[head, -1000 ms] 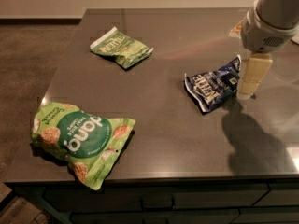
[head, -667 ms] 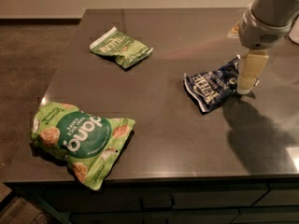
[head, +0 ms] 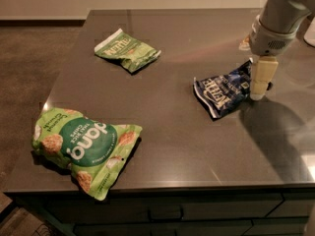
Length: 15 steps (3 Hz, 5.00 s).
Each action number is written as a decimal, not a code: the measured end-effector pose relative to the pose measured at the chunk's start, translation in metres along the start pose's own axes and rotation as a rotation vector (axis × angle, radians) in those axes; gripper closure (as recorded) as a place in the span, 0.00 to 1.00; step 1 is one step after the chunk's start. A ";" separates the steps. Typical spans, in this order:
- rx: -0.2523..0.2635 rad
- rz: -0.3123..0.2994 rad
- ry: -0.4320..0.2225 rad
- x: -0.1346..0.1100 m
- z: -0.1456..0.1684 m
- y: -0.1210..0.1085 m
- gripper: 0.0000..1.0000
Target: Move blue chip bag near green rice chip bag
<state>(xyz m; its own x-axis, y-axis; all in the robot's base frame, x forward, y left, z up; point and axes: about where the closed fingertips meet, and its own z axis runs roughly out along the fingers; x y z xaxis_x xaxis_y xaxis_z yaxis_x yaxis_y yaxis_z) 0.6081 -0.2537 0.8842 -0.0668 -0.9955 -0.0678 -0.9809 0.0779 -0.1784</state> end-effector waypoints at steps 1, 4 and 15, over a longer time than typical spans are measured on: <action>-0.030 0.010 0.007 0.007 0.014 -0.004 0.00; -0.087 0.028 -0.039 0.002 0.015 -0.001 0.65; -0.281 -0.270 -0.436 -0.196 -0.017 0.129 0.00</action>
Offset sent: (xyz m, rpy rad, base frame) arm -0.0031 -0.0171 -0.0232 -0.0017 0.1362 -0.0135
